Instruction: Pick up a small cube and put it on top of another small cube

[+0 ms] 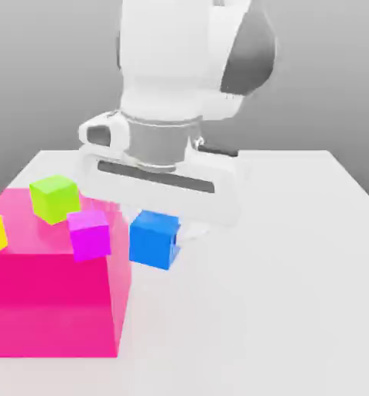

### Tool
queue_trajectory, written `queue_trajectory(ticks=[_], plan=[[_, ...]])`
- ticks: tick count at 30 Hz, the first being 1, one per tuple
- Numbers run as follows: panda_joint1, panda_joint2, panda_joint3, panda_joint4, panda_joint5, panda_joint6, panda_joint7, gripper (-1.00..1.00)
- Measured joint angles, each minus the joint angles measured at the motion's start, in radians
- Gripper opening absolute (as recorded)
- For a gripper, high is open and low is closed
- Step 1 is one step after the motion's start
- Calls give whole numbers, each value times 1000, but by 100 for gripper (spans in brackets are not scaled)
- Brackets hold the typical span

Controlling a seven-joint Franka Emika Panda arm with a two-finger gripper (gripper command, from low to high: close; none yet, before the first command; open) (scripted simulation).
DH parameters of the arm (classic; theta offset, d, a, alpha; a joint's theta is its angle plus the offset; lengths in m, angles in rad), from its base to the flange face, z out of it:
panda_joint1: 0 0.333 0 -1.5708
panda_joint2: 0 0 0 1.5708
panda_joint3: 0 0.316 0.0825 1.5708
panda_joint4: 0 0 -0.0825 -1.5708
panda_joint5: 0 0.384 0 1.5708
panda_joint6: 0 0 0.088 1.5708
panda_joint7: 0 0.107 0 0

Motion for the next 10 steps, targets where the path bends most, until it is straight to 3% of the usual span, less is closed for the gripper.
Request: queue_trajectory(ticks=[3, 6, 7, 10], plan=[[-42, -69, -63, 13, 20, -80, -60, -100], [-51, -39, -74, -51, 25, 13, -73, -100], [-52, -29, -74, -68, 26, 40, -75, 100], [-52, -29, -74, -68, 26, 40, -75, 100]])
